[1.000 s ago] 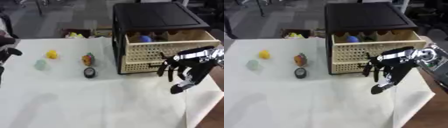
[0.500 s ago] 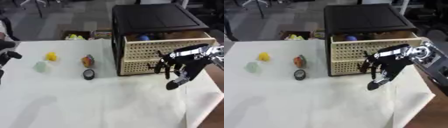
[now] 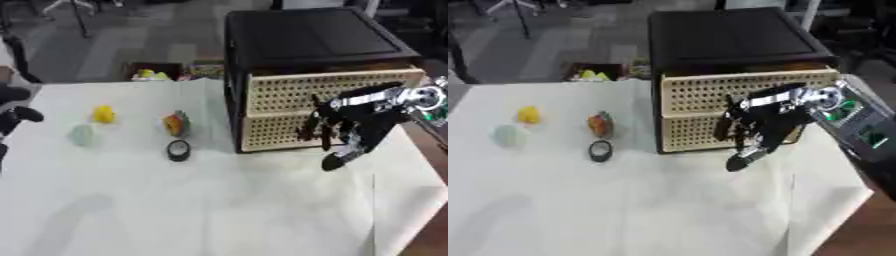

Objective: Pick up objects from table and place into drawer.

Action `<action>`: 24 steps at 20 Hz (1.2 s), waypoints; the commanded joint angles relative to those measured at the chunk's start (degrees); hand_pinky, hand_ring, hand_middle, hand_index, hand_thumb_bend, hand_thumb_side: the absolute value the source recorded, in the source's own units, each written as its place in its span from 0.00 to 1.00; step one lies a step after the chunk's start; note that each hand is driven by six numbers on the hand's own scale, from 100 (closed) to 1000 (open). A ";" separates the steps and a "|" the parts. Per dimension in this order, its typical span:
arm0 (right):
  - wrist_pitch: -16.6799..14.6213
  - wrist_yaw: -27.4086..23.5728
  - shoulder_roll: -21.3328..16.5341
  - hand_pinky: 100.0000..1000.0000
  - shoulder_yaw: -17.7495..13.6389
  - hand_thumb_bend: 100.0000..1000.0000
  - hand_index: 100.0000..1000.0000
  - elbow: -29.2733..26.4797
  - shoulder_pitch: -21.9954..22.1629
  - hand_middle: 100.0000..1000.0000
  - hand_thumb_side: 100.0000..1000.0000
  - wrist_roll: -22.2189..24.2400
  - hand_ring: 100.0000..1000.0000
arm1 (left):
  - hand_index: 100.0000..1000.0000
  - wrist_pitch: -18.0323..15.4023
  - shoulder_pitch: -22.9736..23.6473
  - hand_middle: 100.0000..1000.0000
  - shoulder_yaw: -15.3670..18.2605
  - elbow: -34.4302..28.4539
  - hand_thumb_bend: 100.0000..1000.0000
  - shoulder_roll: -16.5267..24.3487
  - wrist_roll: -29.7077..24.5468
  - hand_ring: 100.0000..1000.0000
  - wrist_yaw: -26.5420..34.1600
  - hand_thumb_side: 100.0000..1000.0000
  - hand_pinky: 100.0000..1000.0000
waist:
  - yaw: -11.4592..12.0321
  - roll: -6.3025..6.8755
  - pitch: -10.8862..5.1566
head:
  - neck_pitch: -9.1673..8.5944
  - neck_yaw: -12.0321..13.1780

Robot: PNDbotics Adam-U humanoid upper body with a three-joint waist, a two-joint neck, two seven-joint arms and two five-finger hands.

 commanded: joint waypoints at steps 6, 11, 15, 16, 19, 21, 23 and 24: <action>-1.19 2.16 0.35 0.16 -1.63 0.61 0.77 2.21 -2.24 0.71 0.27 0.50 0.56 | 0.68 -0.31 -0.50 0.57 0.53 -1.01 0.00 -0.07 -0.74 0.67 -0.80 1.00 0.55 | 0.31 0.31 0.16 | -1.22 0.34; -1.63 2.59 0.47 0.15 -1.78 0.60 0.77 2.77 -2.39 0.71 0.27 0.50 0.55 | 0.68 -0.72 -0.51 0.57 0.54 -1.01 0.00 -0.25 -1.17 0.67 -1.11 1.00 0.55 | 0.52 0.59 0.70 | -1.42 0.49; -2.24 0.88 -2.31 0.14 -2.45 0.61 0.77 -1.16 1.03 0.71 0.28 0.50 0.55 | 0.68 -0.78 -0.53 0.57 0.56 -1.01 0.00 -0.27 -1.32 0.67 -1.33 1.00 0.56 | 0.45 0.54 0.85 | -1.36 0.60; -2.29 0.45 -2.98 0.14 -2.73 0.61 0.77 -2.52 1.90 0.71 0.28 0.50 0.55 | 0.68 -0.78 -0.56 0.57 0.57 -1.01 0.00 -0.25 -1.29 0.67 -1.32 1.00 0.56 | 0.42 0.50 0.83 | -1.34 0.66; -2.96 -0.46 -4.85 0.13 -3.85 0.63 0.75 -6.94 4.45 0.69 0.28 0.50 0.55 | 0.68 -0.76 -0.62 0.57 0.65 -1.01 0.00 -0.13 -1.11 0.67 -1.21 1.00 0.56 | 0.31 0.39 0.67 | -1.28 0.85; -3.61 -0.70 -6.10 0.13 -4.59 0.65 0.75 -9.78 6.19 0.68 0.28 0.50 0.54 | 0.68 -0.69 -0.65 0.57 0.74 -1.01 0.00 -0.01 -0.88 0.67 -1.08 1.00 0.56 | 0.15 0.27 0.44 | -1.18 1.04; -4.14 -0.81 -7.13 0.13 -5.37 0.65 0.75 -12.09 7.81 0.68 0.27 0.50 0.54 | 0.68 -0.58 -0.67 0.57 0.81 -1.01 0.00 0.08 -0.65 0.67 -0.94 1.00 0.56 | 0.03 0.17 0.23 | -1.13 1.18; -4.43 -0.87 -7.58 0.12 -5.88 0.66 0.75 -13.15 8.67 0.68 0.28 0.50 0.54 | 0.68 -0.51 -0.67 0.57 0.86 -1.01 0.00 0.14 -0.52 0.67 -0.87 1.00 0.56 | -0.09 0.11 0.07 | -1.08 1.33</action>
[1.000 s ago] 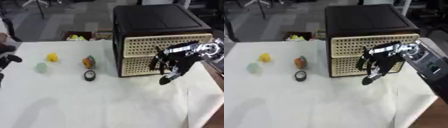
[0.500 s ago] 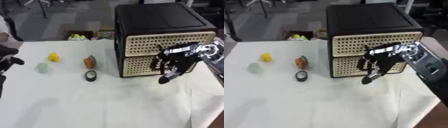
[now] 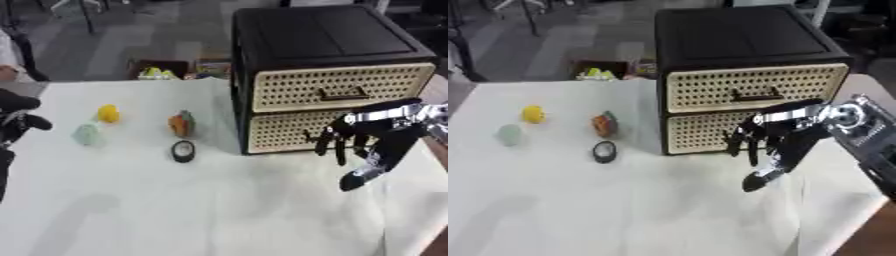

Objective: Pick up objects from table and place into drawer.

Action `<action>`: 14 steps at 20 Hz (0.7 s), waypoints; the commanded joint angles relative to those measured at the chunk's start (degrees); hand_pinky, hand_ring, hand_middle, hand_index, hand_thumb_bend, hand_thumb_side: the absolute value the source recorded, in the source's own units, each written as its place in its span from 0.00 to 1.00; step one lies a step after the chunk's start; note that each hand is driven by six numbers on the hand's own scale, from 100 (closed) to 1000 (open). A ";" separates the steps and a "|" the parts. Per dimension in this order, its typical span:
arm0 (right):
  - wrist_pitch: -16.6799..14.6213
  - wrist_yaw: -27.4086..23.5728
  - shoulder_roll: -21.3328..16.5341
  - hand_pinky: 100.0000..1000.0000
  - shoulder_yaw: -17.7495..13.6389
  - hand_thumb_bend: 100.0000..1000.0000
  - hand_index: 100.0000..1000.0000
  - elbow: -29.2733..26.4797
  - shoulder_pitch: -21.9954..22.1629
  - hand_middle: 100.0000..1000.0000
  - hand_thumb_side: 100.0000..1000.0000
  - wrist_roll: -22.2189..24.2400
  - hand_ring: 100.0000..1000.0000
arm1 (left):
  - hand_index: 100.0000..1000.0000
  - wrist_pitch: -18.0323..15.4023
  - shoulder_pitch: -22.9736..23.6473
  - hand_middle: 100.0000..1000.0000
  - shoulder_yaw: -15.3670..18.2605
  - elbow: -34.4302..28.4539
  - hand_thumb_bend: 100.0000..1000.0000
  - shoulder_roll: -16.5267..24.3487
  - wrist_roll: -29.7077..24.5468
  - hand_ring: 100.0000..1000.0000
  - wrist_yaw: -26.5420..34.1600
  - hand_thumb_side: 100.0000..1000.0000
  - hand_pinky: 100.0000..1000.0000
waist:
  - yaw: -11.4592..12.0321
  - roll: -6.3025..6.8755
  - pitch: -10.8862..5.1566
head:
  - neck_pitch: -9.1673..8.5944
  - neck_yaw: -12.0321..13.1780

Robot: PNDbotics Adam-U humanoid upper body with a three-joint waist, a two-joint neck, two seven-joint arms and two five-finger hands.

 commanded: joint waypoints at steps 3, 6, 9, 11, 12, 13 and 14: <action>-1.88 -0.90 -3.93 0.05 -4.38 0.68 0.72 -6.61 2.71 0.65 0.34 0.12 0.52 | 0.68 0.17 -0.64 0.57 0.63 -1.01 0.00 0.83 0.82 0.67 0.64 1.00 0.56 | -0.44 -0.30 -1.51 | 0.12 0.90; -4.12 -0.65 -3.36 0.00 -8.71 0.68 0.68 -10.24 4.00 0.54 0.61 -3.00 0.44 | 0.68 0.20 -0.55 0.58 0.72 -1.01 0.00 0.98 1.23 0.67 1.01 1.00 0.56 | -0.82 -0.23 -2.04 | 0.67 1.80; -5.92 -2.01 -1.44 0.00 -12.91 0.58 0.65 -13.62 4.71 0.51 0.94 -12.41 0.40 | 0.69 -0.07 -0.51 0.58 0.80 -1.01 0.00 1.29 1.62 0.67 1.57 0.99 0.56 | -1.05 -0.11 -2.56 | 1.28 2.56; -6.14 -0.50 0.12 0.00 -14.90 0.35 0.64 -15.77 4.71 0.50 1.00 -19.96 0.37 | 0.69 -0.37 -0.52 0.58 0.77 -1.01 0.00 1.54 1.71 0.67 1.96 0.99 0.56 | -1.12 0.02 -2.82 | 1.76 2.84; -5.93 0.10 1.32 0.00 -15.62 0.36 0.63 -16.87 4.60 0.50 0.85 -23.70 0.36 | 0.69 -0.55 -0.54 0.58 0.77 -1.01 0.00 1.67 1.73 0.67 2.17 0.98 0.56 | -1.14 0.10 -2.95 | 2.03 2.90; -5.80 0.74 2.63 0.00 -16.25 0.37 0.64 -17.86 4.43 0.51 0.74 -27.56 0.35 | 0.69 -0.76 -0.56 0.58 0.79 -1.01 0.00 1.82 1.77 0.67 2.38 0.98 0.56 | -1.17 0.15 -3.04 | 2.27 2.94; -5.84 1.27 3.44 0.00 -16.35 0.37 0.64 -18.35 4.39 0.51 0.74 -30.66 0.35 | 0.69 -0.91 -0.58 0.58 0.79 -1.01 0.00 1.93 1.80 0.67 2.55 0.98 0.56 | -1.17 0.17 -3.08 | 2.40 2.95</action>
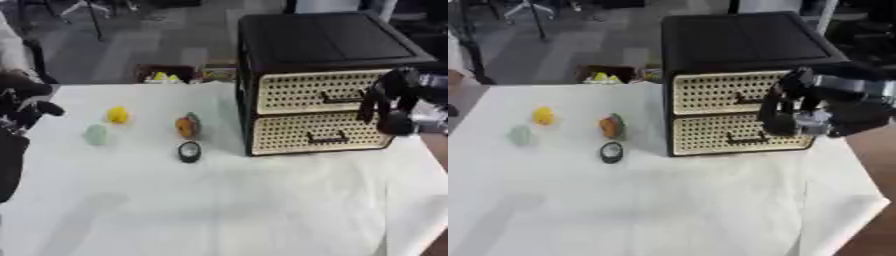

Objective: Pick up objects from table and place into drawer.

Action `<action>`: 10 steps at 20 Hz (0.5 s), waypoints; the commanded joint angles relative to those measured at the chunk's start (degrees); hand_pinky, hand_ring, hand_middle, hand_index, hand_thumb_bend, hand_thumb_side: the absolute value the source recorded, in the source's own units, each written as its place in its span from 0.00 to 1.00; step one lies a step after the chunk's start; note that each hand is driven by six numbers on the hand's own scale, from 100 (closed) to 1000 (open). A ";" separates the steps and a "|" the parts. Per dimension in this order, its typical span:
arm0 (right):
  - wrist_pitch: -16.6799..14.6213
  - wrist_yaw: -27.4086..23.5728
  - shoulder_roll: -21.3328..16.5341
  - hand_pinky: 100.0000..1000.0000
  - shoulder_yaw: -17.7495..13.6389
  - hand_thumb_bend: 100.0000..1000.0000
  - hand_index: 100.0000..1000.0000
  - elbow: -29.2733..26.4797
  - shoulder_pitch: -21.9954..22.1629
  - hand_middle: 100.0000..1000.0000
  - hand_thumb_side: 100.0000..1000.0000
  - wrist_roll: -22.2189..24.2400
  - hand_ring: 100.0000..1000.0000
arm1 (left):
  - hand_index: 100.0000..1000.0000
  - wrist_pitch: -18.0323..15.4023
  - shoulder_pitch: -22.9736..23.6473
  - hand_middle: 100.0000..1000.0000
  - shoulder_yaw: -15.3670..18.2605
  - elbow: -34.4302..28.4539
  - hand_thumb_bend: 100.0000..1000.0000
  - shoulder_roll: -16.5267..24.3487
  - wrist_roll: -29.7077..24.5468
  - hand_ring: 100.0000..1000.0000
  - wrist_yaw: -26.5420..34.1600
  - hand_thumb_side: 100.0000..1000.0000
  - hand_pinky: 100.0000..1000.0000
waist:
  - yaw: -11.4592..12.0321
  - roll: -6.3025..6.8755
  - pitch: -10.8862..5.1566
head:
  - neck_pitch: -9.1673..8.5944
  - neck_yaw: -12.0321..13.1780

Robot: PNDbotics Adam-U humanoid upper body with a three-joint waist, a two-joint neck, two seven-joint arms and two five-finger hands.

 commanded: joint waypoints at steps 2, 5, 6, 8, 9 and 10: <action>-1.26 1.54 3.91 0.00 -3.18 0.37 0.65 -2.91 -1.50 0.52 0.74 -15.63 0.38 | 0.70 -0.93 -0.61 0.58 0.48 -1.01 0.00 1.74 0.26 0.67 0.89 0.98 0.56 | -0.14 0.18 -1.00 | 1.08 0.46; -4.15 1.80 8.26 0.00 -4.28 0.38 0.68 -3.01 -2.12 0.56 0.73 -29.28 0.43 | 0.70 -1.52 -0.63 0.58 0.48 -1.01 0.00 1.98 0.30 0.67 1.17 0.98 0.56 | -0.26 0.38 -1.05 | 1.46 0.65; -5.11 2.56 9.50 0.05 -4.50 0.38 0.70 -3.02 -2.23 0.59 0.72 -32.91 0.46 | 0.70 -1.67 -0.63 0.58 0.47 -1.01 0.00 2.03 0.28 0.67 1.28 0.98 0.56 | -0.29 0.44 -1.05 | 1.51 0.71; -7.14 5.14 12.26 0.16 -5.21 0.32 0.72 -3.03 -2.39 0.63 0.69 -39.32 0.51 | 0.70 -1.92 -0.63 0.59 0.48 -1.01 0.00 2.13 0.27 0.67 1.48 0.98 0.56 | -0.34 0.59 -1.04 | 1.55 0.83; -8.23 6.69 13.72 0.17 -5.72 0.29 0.72 -3.03 -2.35 0.63 0.68 -42.53 0.51 | 0.70 -2.08 -0.65 0.59 0.51 -1.01 0.00 2.23 0.33 0.67 1.60 0.98 0.56 | -0.36 0.67 -1.02 | 1.56 0.87; -9.15 8.09 14.93 0.22 -6.00 0.19 0.73 -3.03 -2.22 0.65 0.64 -45.45 0.53 | 0.71 -2.27 -0.67 0.59 0.53 -1.01 0.00 2.35 0.41 0.67 1.73 0.97 0.56 | -0.36 0.75 -1.00 | 1.57 0.90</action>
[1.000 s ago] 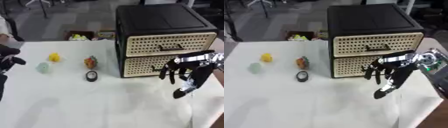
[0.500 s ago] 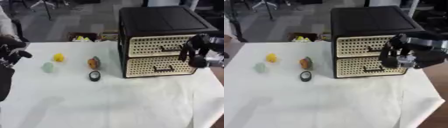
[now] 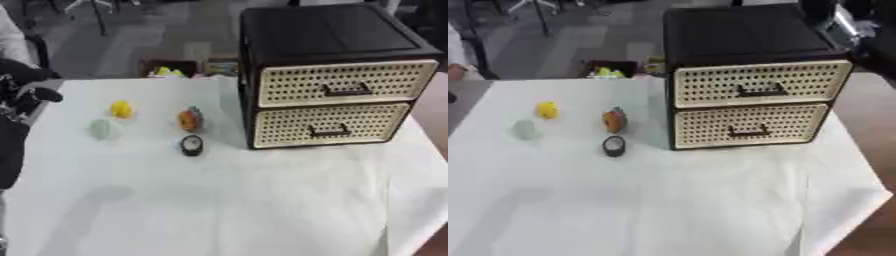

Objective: Pick up objects from table and place into drawer.

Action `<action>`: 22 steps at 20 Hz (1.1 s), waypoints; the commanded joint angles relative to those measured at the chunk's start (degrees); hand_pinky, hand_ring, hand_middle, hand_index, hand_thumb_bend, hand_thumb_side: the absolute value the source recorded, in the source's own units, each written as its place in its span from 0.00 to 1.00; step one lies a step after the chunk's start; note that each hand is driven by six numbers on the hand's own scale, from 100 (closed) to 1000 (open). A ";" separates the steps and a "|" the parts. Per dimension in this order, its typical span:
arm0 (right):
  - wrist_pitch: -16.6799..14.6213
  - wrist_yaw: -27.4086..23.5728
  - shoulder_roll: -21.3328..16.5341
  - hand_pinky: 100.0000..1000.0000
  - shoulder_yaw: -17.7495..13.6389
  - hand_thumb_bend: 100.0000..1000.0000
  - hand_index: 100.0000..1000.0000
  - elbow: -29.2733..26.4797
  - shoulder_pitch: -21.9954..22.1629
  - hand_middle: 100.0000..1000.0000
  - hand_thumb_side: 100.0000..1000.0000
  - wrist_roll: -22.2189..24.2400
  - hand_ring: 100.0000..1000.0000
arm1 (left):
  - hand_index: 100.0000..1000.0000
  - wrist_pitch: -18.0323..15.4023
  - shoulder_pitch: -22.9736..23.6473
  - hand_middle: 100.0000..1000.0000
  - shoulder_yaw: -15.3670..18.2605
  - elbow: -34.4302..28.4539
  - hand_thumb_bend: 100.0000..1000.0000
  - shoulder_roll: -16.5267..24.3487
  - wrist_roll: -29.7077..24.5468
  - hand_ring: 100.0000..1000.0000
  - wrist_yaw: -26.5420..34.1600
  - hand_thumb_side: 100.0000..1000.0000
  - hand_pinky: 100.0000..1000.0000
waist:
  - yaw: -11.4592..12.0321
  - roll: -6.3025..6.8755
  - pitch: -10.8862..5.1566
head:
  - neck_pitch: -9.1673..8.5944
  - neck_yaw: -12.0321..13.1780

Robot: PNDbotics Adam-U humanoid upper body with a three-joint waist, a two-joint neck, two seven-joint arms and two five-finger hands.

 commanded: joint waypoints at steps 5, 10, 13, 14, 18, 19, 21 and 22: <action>-6.27 9.17 6.23 0.32 -2.39 0.00 0.75 -0.99 1.36 0.67 0.57 -19.00 0.57 | 0.72 -2.08 -0.83 0.59 0.47 -1.01 0.00 2.46 0.43 0.67 1.25 0.97 0.56 | -0.12 0.26 -0.62 | 0.47 0.26; -8.47 12.59 8.91 0.32 -2.89 0.00 0.74 -0.99 3.98 0.65 0.53 -23.89 0.55 | 0.72 -3.57 -0.77 0.59 0.30 -1.01 0.00 2.73 0.14 0.67 2.10 0.96 0.56 | -0.03 0.49 -0.44 | 0.62 0.25; -8.83 12.62 10.11 0.32 -3.27 0.00 0.74 -0.99 4.84 0.64 0.51 -25.04 0.55 | 0.72 -4.40 -0.63 0.59 0.26 -1.01 0.00 2.70 -0.07 0.67 2.83 0.96 0.56 | 0.09 0.60 -0.54 | 0.63 0.29; -8.90 12.62 10.35 0.32 -3.36 0.00 0.74 -0.99 5.06 0.63 0.52 -25.29 0.54 | 0.72 -4.61 -0.55 0.59 0.26 -1.01 0.00 2.72 -0.13 0.67 3.02 0.96 0.56 | 0.12 0.62 -0.57 | 0.65 0.30; -8.28 12.64 10.91 0.32 -3.81 0.00 0.73 -0.99 5.89 0.63 0.52 -25.47 0.53 | 0.72 -4.96 -0.14 0.59 0.39 -1.01 0.00 2.92 -0.17 0.67 3.14 0.96 0.56 | 0.28 0.61 -0.87 | 0.84 0.22; -8.27 12.70 10.94 0.32 -3.87 0.00 0.73 -0.99 5.87 0.62 0.52 -25.47 0.53 | 0.72 -5.03 -0.09 0.59 0.43 -1.01 0.00 2.98 -0.09 0.67 3.19 0.96 0.56 | 0.32 0.58 -0.97 | 0.86 0.24; -8.41 12.82 11.01 0.32 -3.97 0.00 0.73 -0.99 5.80 0.62 0.51 -25.53 0.53 | 0.72 -5.13 -0.03 0.59 0.49 -1.01 0.00 3.06 0.11 0.67 3.31 0.96 0.56 | 0.39 0.52 -1.13 | 0.87 0.29; -8.51 12.86 11.06 0.32 -4.04 0.00 0.73 -0.99 5.78 0.62 0.51 -25.65 0.53 | 0.72 -5.17 0.00 0.59 0.51 -1.01 0.00 3.09 0.22 0.67 3.40 0.96 0.56 | 0.43 0.49 -1.21 | 0.87 0.36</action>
